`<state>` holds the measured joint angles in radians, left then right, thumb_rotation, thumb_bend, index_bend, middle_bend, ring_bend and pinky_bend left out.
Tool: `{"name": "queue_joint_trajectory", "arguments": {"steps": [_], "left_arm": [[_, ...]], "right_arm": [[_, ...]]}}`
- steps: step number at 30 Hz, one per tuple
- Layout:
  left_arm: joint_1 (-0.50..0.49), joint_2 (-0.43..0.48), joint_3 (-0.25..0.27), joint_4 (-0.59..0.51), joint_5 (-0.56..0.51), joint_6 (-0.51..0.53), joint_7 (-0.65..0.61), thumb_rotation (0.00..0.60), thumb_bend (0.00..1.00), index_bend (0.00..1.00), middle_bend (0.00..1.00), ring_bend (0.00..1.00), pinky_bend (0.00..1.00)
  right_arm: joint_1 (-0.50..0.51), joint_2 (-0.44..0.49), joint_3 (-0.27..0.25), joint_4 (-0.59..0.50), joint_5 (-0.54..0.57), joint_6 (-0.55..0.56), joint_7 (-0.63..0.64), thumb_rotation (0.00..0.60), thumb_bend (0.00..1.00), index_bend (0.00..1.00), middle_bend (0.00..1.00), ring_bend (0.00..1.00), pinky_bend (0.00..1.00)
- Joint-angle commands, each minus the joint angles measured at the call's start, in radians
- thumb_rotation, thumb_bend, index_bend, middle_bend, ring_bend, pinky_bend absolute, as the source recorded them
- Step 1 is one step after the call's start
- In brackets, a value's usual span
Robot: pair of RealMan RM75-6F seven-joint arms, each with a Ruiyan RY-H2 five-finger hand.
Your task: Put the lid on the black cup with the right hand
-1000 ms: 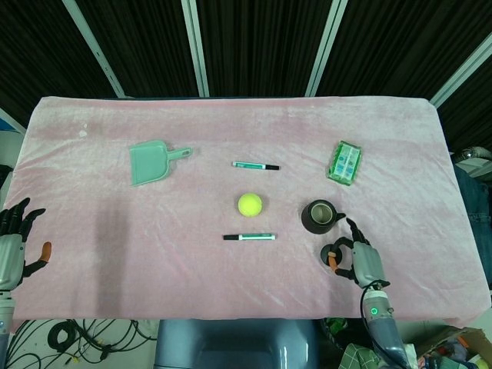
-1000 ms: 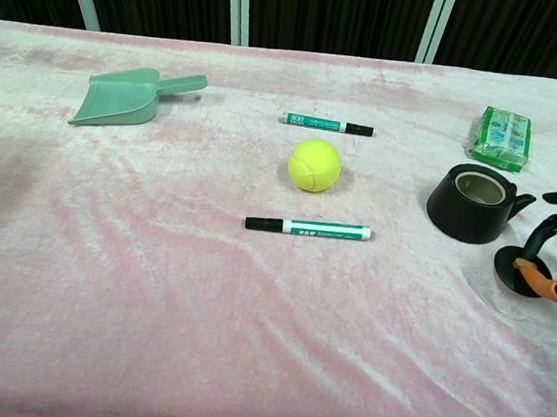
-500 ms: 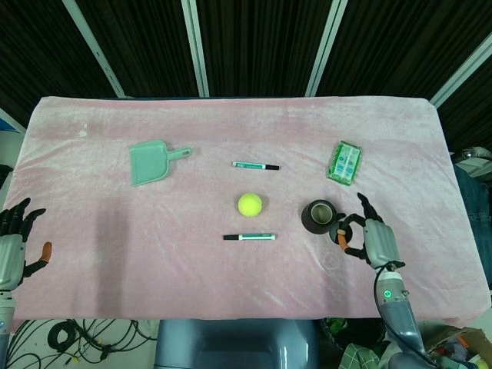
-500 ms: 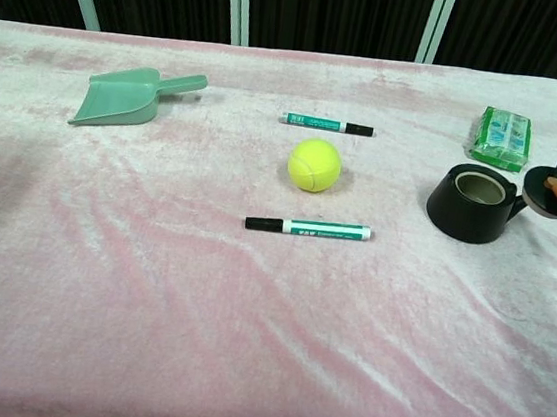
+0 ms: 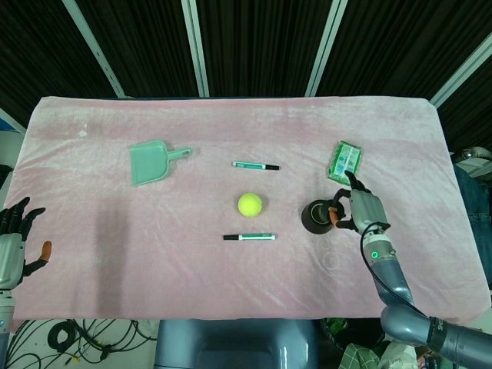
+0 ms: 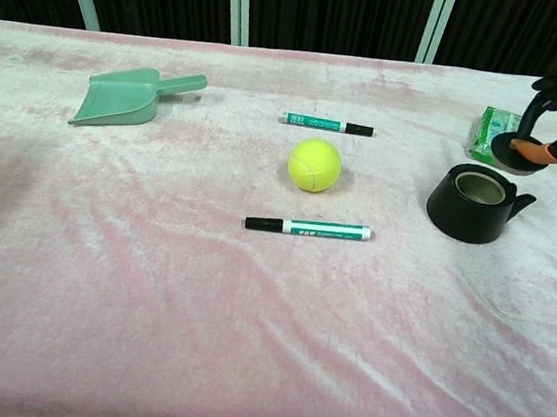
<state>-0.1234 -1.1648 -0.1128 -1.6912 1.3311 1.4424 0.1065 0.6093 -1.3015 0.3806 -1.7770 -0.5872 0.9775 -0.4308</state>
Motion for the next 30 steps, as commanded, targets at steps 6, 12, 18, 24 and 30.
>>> {"name": "queue_joint_trajectory", "arguments": {"steps": [6,12,18,24,30], "left_arm": [[-0.002,0.0,-0.001,0.0,-0.003,-0.003,0.002,0.6,0.44,0.18,0.0,0.0,0.0],[-0.002,0.001,-0.002,0.0,-0.005,-0.003,0.002,0.6,0.44,0.18,0.0,0.0,0.0],[-0.005,0.001,-0.003,0.001,-0.007,-0.008,0.004,0.6,0.44,0.18,0.0,0.0,0.0],[-0.005,0.001,-0.004,0.0,-0.01,-0.008,0.004,0.6,0.44,0.18,0.0,0.0,0.0],[-0.005,0.003,-0.003,0.0,-0.01,-0.009,0.003,0.6,0.44,0.18,0.0,0.0,0.0]], "right_arm": [[0.052,-0.036,-0.013,0.058,0.085,-0.029,-0.009,0.6,0.36,0.66,0.0,0.09,0.17],[0.072,-0.058,-0.028,0.094,0.092,-0.031,0.003,0.6,0.36,0.66,0.0,0.09,0.17],[0.082,-0.074,-0.047,0.117,0.093,-0.029,0.016,0.6,0.36,0.66,0.0,0.09,0.17],[0.095,-0.088,-0.055,0.138,0.097,-0.032,0.025,0.6,0.36,0.66,0.0,0.09,0.17],[0.103,-0.096,-0.067,0.161,0.109,-0.034,0.031,0.6,0.36,0.66,0.0,0.09,0.17]]}}
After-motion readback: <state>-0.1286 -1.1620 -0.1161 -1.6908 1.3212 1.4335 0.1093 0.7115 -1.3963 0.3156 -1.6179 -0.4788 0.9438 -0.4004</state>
